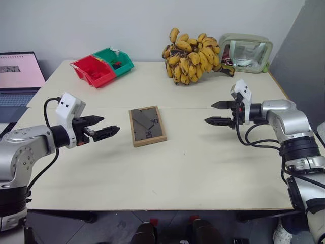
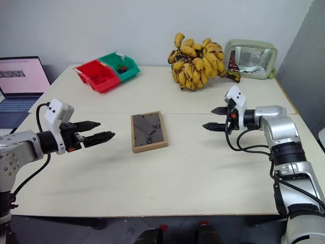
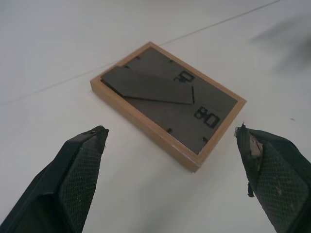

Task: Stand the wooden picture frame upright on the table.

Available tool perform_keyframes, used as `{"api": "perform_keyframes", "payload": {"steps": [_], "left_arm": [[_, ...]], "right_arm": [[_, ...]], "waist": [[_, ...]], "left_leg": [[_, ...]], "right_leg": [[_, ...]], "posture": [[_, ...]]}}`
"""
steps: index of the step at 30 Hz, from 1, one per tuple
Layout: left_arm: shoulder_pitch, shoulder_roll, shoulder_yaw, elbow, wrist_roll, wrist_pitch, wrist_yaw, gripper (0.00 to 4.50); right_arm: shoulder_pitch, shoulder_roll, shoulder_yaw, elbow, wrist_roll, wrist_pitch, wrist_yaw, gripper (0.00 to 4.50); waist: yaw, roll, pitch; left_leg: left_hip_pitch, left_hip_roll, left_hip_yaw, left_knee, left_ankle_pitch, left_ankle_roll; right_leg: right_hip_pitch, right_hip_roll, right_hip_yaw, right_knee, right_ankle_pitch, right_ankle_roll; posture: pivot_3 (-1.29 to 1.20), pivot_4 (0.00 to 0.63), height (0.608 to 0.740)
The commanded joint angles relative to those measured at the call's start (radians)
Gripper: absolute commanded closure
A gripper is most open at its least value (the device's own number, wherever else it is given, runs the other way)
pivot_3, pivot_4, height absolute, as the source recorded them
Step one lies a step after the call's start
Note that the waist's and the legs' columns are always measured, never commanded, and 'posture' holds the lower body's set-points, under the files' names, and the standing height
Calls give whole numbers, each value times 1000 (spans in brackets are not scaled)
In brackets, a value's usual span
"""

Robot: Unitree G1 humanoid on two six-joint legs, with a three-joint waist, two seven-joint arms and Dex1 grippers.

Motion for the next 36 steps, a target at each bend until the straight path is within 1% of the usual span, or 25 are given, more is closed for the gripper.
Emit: {"api": "perform_keyframes", "payload": {"steps": [1,2,4,6,7,10,12,13,14,16,17,18,19,21,23,28,30,33,36], "left_arm": [[-11,-4,58,-30,-53,25,-2,680],[-1,-9,62,-27,-54,20,0,881],[8,-8,65,-24,-44,3,8,1251],[-4,-20,79,-12,-36,-22,28,1715],[-8,-33,84,1,-21,-48,46,1905],[16,-87,80,14,29,-120,106,2613],[40,-111,61,0,64,-155,138,3017],[48,-119,55,-4,77,-169,148,3274],[54,-128,51,-1,93,-181,164,3389],[59,-149,41,17,127,-210,195,3865],[58,-159,32,33,153,-229,216,3908],[59,-166,25,43,169,-243,229,4053],[51,-185,15,78,207,-268,272,4285],[34,-239,-3,127,251,-300,341,4500],[11,-293,-35,158,276,-328,367,4500],[-44,-383,-81,234,292,-352,376,4500],[-88,-420,-129,286,313,-337,380,4500],[-138,-458,-160,351,322,-324,375,4500],[-159,-467,-200,405,344,-339,337,4500]], "right_arm": [[17,-22,-26,-44,19,18,16,386],[24,-20,-30,-51,27,33,17,483],[23,-13,-32,-61,30,43,8,925],[13,4,-37,-55,27,41,-18,1426],[11,14,-37,-46,19,27,-37,1655],[27,65,-39,-42,-4,-6,-123,2544],[40,101,-39,-62,-9,-24,-171,2933],[43,117,-42,-68,-9,-27,-192,3218],[45,138,-40,-67,-13,-31,-215,3321],[53,172,-21,-56,-41,-65,-260,3869],[57,189,-11,-46,-58,-87,-283,3904],[61,199,-5,-38,-69,-103,-297,3925],[66,219,6,-26,-82,-117,-315,4096],[59,288,18,34,-104,-132,-376,4417],[27,350,40,132,-153,-199,-437,4467],[-56,430,51,335,-224,-322,-537,4467],[-102,469,71,428,-267,-367,-597,4467],[-155,525,67,522,-283,-410,-639,4467],[-190,572,60,591,-295,-432,-658,4467]], "waist": [[1,0,0],[1,0,0],[1,0,0],[0,0,0],[0,0,0],[-1,0,0],[-1,0,0],[-1,0,0],[0,0,0],[1,0,0],[1,0,0],[2,0,0],[2,0,0],[3,0,-1],[2,-1,-1],[2,-1,-1],[1,-1,-1],[0,-1,-2],[-3,-1,-2]], "left_leg": [[-1,0,0,0,0,0],[-1,0,-1,1,0,0],[-1,-1,0,1,0,0],[-1,-1,0,1,0,0],[0,-1,0,1,0,0],[0,-1,0,1,0,0],[0,-1,0,1,0,0],[0,0,0,1,0,0],[0,-1,0,1,0,0],[-1,-1,0,1,0,0],[-1,-1,0,1,0,0],[-1,-1,0,1,0,0],[-1,-1,0,1,0,0],[0,-2,0,1,0,0],[1,-2,0,1,0,0],[0,-2,0,3,0,0],[0,-2,0,3,0,0],[0,-3,0,3,0,0],[1,-3,0,3,0,0]], "right_leg": [[0,-1,0,0,0,0],[0,-2,-1,0,0,0],[0,-4,-1,1,0,0],[0,-4,-1,1,0,0],[0,-4,-1,1,0,0],[0,-4,-1,1,0,0],[0,-4,-1,1,0,0],[0,-4,0,1,0,0],[0,-5,0,1,0,0],[0,-5,-1,1,0,0],[0,-5,-1,1,0,0],[0,-5,-1,1,0,0],[0,-5,-1,1,0,0],[0,-5,-1,1,1,1],[1,-5,-1,2,1,1],[0,-5,0,3,1,1],[0,-5,0,4,1,1],[0,-5,-1,5,1,1],[-1,-4,0,6,1,1]], "posture": [[0,150,740],[0,150,740],[0,150,740],[0,150,740],[0,150,740],[0,150,740],[0,150,740],[0,150,740],[0,150,740],[0,150,740],[0,150,740],[0,150,740],[0,150,740],[0,150,740],[0,150,740],[0,150,740],[0,150,740],[0,150,740],[0,150,740]]}}
